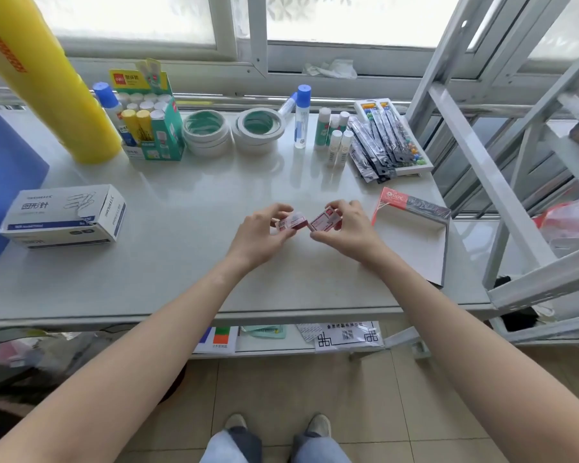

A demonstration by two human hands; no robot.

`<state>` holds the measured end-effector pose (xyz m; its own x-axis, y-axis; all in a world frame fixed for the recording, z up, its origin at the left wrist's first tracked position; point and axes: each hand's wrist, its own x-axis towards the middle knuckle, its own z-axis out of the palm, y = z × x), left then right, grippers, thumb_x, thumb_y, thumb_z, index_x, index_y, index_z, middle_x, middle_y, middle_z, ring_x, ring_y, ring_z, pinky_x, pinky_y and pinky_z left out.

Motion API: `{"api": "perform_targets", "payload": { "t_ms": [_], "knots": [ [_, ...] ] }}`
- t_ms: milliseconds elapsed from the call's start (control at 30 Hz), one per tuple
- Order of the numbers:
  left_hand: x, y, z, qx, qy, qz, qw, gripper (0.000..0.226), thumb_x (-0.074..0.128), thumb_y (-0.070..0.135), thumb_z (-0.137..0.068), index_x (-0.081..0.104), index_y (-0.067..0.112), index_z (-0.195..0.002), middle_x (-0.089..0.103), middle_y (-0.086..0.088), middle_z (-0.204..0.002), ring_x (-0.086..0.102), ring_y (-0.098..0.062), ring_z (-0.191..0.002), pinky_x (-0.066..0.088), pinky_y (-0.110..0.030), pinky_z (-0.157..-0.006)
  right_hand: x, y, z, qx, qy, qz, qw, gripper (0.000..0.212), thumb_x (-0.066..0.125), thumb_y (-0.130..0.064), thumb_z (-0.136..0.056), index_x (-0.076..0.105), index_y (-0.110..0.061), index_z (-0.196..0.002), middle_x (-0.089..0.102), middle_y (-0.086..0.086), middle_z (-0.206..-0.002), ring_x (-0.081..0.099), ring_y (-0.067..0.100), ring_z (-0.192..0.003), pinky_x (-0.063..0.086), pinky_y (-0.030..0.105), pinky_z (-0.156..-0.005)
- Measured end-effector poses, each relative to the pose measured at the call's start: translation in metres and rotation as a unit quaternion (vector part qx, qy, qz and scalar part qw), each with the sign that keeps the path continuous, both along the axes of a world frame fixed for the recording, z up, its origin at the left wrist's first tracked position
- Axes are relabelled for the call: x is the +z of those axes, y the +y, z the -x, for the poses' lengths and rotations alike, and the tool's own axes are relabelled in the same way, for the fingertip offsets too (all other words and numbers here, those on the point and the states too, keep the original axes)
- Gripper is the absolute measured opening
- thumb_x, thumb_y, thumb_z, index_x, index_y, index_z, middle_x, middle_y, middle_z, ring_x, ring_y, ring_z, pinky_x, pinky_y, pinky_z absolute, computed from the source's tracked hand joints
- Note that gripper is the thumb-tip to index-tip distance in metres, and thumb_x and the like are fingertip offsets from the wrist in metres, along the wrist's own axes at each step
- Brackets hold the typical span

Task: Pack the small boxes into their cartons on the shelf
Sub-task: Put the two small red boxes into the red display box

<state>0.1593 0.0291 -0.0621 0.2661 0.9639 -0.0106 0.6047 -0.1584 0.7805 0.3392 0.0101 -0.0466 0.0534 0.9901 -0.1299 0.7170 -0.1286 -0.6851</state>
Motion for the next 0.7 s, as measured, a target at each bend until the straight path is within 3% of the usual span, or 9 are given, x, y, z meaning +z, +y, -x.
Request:
{"api": "perform_targets", "payload": {
  "t_ms": [67,200,333,500,600,700],
  "knots": [
    [0.008,-0.004,0.000,0.018,-0.088,0.051,0.995,0.038,0.062,0.022,-0.087,0.053,0.019,-0.123,0.064,-0.001,-0.105,0.063,-0.017,-0.088,0.050,-0.030,-0.085,0.007,-0.001,0.000,-0.032,0.052,-0.020,0.998,0.055,0.075,-0.027,-0.073,0.049,-0.009,-0.118,0.055,0.007,-0.105,0.057,0.020,-0.089,0.048,0.033,-0.088],
    [0.019,-0.009,-0.001,0.035,-0.244,0.156,0.956,0.030,0.041,0.020,-0.099,0.043,0.018,-0.129,0.068,-0.004,-0.103,0.069,-0.015,-0.087,0.052,-0.031,-0.084,0.021,-0.003,0.001,-0.056,0.134,-0.037,0.989,0.055,0.074,-0.026,-0.077,0.042,-0.009,-0.119,0.059,-0.001,-0.090,0.056,0.012,-0.076,0.045,0.025,-0.075],
    [0.028,-0.011,-0.004,0.037,-0.324,0.229,0.917,0.032,0.028,0.018,-0.100,0.045,0.019,-0.128,0.071,0.002,-0.102,0.071,-0.010,-0.082,0.049,-0.026,-0.078,0.029,-0.007,0.003,-0.044,0.160,-0.055,0.985,0.059,0.074,-0.025,-0.077,0.041,-0.012,-0.124,0.056,-0.009,-0.084,0.057,0.009,-0.076,0.048,0.023,-0.077],
    [0.037,-0.013,-0.006,0.024,-0.362,0.270,0.892,0.039,0.022,0.019,-0.096,0.052,0.022,-0.120,0.072,0.002,-0.096,0.066,-0.015,-0.083,0.044,-0.028,-0.078,0.034,-0.013,0.003,-0.021,0.174,-0.075,0.982,0.059,0.078,-0.023,-0.072,0.045,-0.016,-0.120,0.059,-0.006,-0.082,0.063,0.027,-0.086,0.053,0.038,-0.084],
    [0.040,-0.013,-0.006,0.011,-0.336,0.270,0.902,0.040,0.028,0.029,-0.097,0.054,0.020,-0.125,0.072,0.003,-0.098,0.066,-0.014,-0.083,0.044,-0.027,-0.078,0.034,-0.015,0.000,-0.025,0.191,-0.071,0.979,0.058,0.079,-0.021,-0.072,0.044,-0.016,-0.119,0.059,-0.005,-0.082,0.062,0.025,-0.085,0.053,0.039,-0.085],
    [0.039,-0.013,-0.008,0.020,-0.313,0.232,0.921,0.025,0.043,0.022,-0.096,0.051,0.018,-0.120,0.070,0.002,-0.102,0.071,-0.015,-0.078,0.050,-0.024,-0.075,0.035,-0.017,-0.004,-0.035,0.220,-0.066,0.973,0.054,0.077,-0.017,-0.074,0.044,-0.014,-0.115,0.061,0.000,-0.087,0.061,0.020,-0.083,0.052,0.036,-0.084]
  ]
}}
